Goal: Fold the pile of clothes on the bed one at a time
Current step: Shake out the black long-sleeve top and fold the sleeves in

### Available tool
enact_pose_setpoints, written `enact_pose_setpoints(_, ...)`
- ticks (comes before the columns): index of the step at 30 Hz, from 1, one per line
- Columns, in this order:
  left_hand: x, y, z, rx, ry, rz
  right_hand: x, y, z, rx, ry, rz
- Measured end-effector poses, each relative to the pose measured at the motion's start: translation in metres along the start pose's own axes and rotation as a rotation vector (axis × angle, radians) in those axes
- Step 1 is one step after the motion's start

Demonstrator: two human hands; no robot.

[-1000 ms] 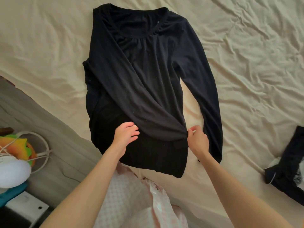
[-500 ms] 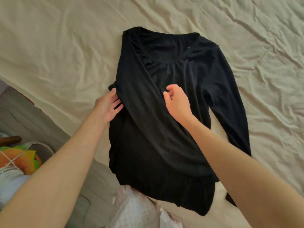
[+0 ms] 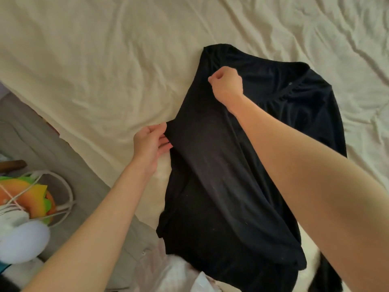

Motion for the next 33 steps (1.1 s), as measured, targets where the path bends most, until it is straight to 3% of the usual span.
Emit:
enact_pose_setpoints(5, 0.006, -0.007, -0.021, 0.168, 0.148, 0.028, -0.009, -0.004, -0.001, 0.057, 0.023, -0.076)
enact_pose_setpoints(10, -0.020, -0.031, 0.011, 0.485, 0.296, 0.028, -0.090, 0.008, -0.024, -0.233, -0.160, -0.262)
enact_pose_setpoints(15, -0.055, -0.047, 0.064, 0.906, 0.388, 0.084, -0.187, 0.048, -0.083, -0.489, -0.170, -0.122)
enact_pose_setpoints(20, -0.061, -0.081, 0.062, 0.824, 0.443, -0.020, -0.253, 0.068, -0.146, -0.605, -0.038, 0.017)
enact_pose_setpoints(23, -0.056, -0.093, 0.057, 0.908, 0.457, 0.038, -0.267, 0.073, -0.173, -0.654, 0.010, 0.089)
enact_pose_setpoints(25, -0.050, -0.099, 0.060, 0.865, 0.431, 0.079, -0.263, 0.074, -0.175, -0.647, -0.007, 0.102)
enact_pose_setpoints(28, -0.051, -0.104, 0.091, 0.717, 0.228, 0.167, -0.263, 0.074, -0.176, -0.623, -0.022, 0.075)
enact_pose_setpoints(31, -0.062, -0.113, 0.138, 0.885, 0.040, 0.264, -0.272, 0.075, -0.181, -0.629, -0.049, 0.075)
enact_pose_setpoints(33, -0.064, -0.127, 0.148, 0.918, 0.032, 0.168, -0.283, 0.073, -0.191, -0.633, -0.059, 0.093)
Point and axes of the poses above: each hand's wrist, its own x-axis towards the middle knuckle, its own y-axis out of the palm, z = x × y, the point moved 7 cm from there along x, towards the middle knuckle, and after that the axes turned 8 degrees about -x, right-handed, at the moved point
